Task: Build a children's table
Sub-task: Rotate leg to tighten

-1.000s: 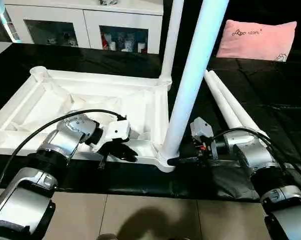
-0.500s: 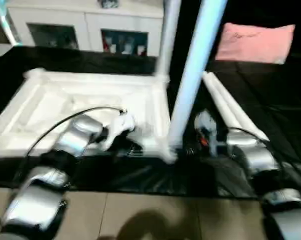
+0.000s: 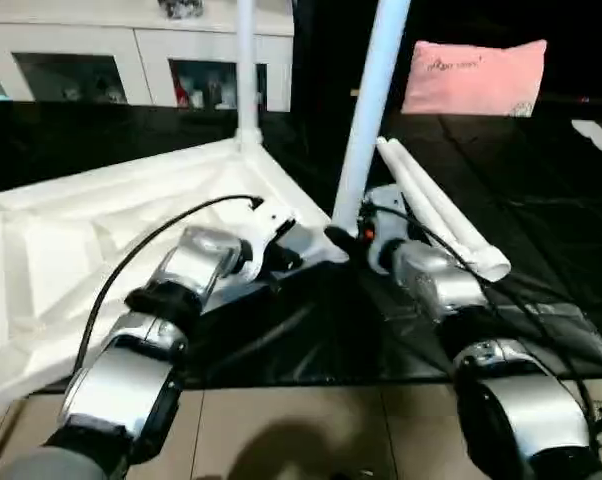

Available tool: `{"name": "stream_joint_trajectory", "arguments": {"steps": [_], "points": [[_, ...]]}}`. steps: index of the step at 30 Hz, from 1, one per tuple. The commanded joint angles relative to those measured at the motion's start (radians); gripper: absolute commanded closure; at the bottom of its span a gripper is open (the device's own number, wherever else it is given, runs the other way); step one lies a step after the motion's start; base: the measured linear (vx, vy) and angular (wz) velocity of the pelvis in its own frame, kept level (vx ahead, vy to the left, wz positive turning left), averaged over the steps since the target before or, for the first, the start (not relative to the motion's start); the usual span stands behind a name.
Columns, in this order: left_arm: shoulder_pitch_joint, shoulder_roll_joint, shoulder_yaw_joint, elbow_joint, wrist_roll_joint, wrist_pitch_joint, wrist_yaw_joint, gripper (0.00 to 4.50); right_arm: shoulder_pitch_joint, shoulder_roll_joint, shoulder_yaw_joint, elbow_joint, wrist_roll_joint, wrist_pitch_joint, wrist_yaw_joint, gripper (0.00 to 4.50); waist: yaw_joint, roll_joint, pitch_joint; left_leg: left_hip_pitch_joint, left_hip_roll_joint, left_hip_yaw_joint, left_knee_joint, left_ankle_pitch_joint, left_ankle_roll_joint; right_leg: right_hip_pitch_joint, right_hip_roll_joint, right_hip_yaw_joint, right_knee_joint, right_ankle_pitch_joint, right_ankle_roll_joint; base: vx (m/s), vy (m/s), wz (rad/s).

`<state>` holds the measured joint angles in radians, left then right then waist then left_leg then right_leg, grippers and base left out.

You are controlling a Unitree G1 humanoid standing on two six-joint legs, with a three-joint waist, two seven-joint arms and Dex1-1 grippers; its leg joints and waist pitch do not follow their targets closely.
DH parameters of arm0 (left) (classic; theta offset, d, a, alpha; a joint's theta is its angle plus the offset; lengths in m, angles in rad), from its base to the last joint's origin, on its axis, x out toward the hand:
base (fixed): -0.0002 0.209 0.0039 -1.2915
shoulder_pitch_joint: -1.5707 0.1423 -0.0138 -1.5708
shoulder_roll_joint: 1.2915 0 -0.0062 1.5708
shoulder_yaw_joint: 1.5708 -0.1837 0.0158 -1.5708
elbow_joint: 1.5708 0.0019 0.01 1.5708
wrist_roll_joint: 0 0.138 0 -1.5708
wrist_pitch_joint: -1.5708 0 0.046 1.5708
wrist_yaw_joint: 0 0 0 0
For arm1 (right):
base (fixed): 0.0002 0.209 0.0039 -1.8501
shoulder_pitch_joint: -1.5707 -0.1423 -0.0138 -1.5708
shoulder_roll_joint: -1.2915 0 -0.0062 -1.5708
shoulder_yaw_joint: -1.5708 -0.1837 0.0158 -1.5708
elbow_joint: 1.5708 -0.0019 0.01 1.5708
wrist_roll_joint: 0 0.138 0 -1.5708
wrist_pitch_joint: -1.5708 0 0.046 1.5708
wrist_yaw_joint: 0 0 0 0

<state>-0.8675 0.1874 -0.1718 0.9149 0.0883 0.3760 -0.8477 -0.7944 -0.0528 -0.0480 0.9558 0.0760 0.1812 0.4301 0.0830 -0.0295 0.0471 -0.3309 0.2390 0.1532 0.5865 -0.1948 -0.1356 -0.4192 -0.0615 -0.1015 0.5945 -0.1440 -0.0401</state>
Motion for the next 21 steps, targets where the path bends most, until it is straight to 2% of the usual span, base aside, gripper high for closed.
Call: {"name": "stream_joint_trajectory", "arguments": {"steps": [1, 4, 8, 9, 10, 11, 13, 15, 17, 18, 19, 21], "points": [[-0.053, -0.048, -0.008, -0.027, 0.004, -0.038, 0.068, 4.5, 0.005, 0.137, 0.101, 0.007, -0.001, 0.002, 0.122, 1.27, 0.003, 0.001, -0.067, -0.013, -0.018, 0.019, -0.066, -0.156, 0.05, 0.064, -0.066, 0.045, -0.074, -0.335, -0.134, 0.0, 0.0, 0.0], [-0.037, -0.025, -0.018, -0.028, 0.017, -0.049, 0.053, 4.5, 0.034, 0.107, 0.097, -0.031, 0.001, -0.003, 0.149, 0.92, 0.009, 0.0, -0.07, -0.013, -0.018, 0.023, -0.066, -0.118, 0.06, 0.07, -0.067, 0.049, -0.064, -0.247, -0.17, 0.0, 0.0, 0.0], [-0.018, 0.013, -0.026, -0.03, 0.021, -0.077, 0.009, 4.5, 0.074, 0.045, 0.085, -0.072, 0.008, -0.018, 0.186, 0.55, 0.008, 0.001, -0.068, -0.015, -0.018, 0.022, -0.068, -0.129, 0.064, 0.075, -0.067, 0.048, -0.065, -0.256, -0.162, 0.0, 0.0, 0.0], [-0.015, 0.022, -0.027, -0.028, 0.021, -0.078, -0.001, 4.5, 0.082, 0.029, 0.081, -0.078, 0.008, -0.026, 0.196, 0.36, 0.003, 0.001, -0.069, -0.02, -0.019, 0.02, -0.068, -0.134, 0.064, 0.078, -0.067, 0.048, -0.064, -0.264, -0.157, 0.0, 0.0, 0.0], [-0.013, 0.027, -0.029, -0.028, 0.022, -0.083, -0.007, 4.5, 0.086, 0.021, 0.08, -0.082, 0.009, -0.031, 0.204, 0.36, 0.001, 0.0, -0.069, -0.021, -0.02, 0.02, -0.068, -0.133, 0.065, 0.079, -0.067, 0.047, -0.065, -0.268, -0.156, 0.0, 0.0, 0.0], [-0.011, 0.033, -0.03, -0.027, 0.023, -0.088, -0.015, 4.5, 0.091, 0.01, 0.079, -0.088, 0.01, -0.038, 0.214, 0.26, 0.0, 0.005, -0.068, -0.019, -0.019, 0.02, -0.068, -0.134, 0.063, 0.076, -0.068, 0.048, -0.066, -0.271, -0.158, 0.0, 0.0, 0.0], [-0.005, 0.045, -0.034, -0.025, 0.025, -0.1, -0.029, 4.5, 0.102, -0.012, 0.077, -0.104, 0.015, -0.052, 0.242, 0.1, -0.001, 0.003, -0.069, -0.018, -0.018, 0.022, -0.066, -0.129, 0.066, 0.074, -0.066, 0.049, -0.066, -0.262, -0.166, 0.0, 0.0, 0.0], [0.017, 0.081, -0.047, -0.033, 0.032, -0.152, -0.09, 4.5, 0.128, -0.07, 0.075, -0.151, 0.031, -0.084, 0.334, 0.04, 0.005, 0.004, -0.069, -0.017, -0.018, 0.022, -0.066, -0.129, 0.072, 0.075, -0.065, 0.05, -0.067, -0.249, -0.172, 0.0, 0.0, 0.0], [0.059, 0.139, -0.081, -0.064, 0.035, -0.239, -0.216, 4.5, 0.155, -0.147, 0.088, -0.212, 0.039, -0.107, 0.462, 0.04, 0.009, 0.006, -0.07, -0.016, -0.015, 0.021, -0.065, -0.122, 0.079, 0.076, -0.067, 0.05, -0.063, -0.222, -0.183, 0.0, 0.0, 0.0], [0.059, 0.139, -0.081, -0.064, 0.035, -0.239, -0.216, 4.5, 0.155, -0.147, 0.088, -0.212, 0.039, -0.107, 0.462, 0.04, 0.01, 0.003, -0.071, -0.018, -0.012, 0.02, -0.066, -0.119, 0.081, 0.079, -0.068, 0.051, -0.06, -0.206, -0.186, 0.0, 0.0, 0.0], [0.087, 0.176, -0.106, -0.09, 0.029, -0.298, -0.304, 4.5, 0.172, -0.19, 0.102, -0.248, 0.042, -0.114, 0.546, 0.04, 0.014, 0.003, -0.072, -0.018, -0.011, 0.023, -0.064, -0.102, 0.091, 0.076, -0.065, 0.054, -0.053, -0.153, -0.201, 0.0, 0.0, 0.0], [0.098, 0.19, -0.115, -0.102, 0.024, -0.31, -0.342, 4.5, 0.178, -0.204, 0.108, -0.262, 0.045, -0.116, 0.581, 0.04, 0.015, 0.005, -0.07, -0.018, -0.011, 0.026, -0.064, -0.111, 0.089, 0.075, -0.063, 0.052, -0.051, -0.152, -0.205, 0.0, 0.0, 0.0]]}}
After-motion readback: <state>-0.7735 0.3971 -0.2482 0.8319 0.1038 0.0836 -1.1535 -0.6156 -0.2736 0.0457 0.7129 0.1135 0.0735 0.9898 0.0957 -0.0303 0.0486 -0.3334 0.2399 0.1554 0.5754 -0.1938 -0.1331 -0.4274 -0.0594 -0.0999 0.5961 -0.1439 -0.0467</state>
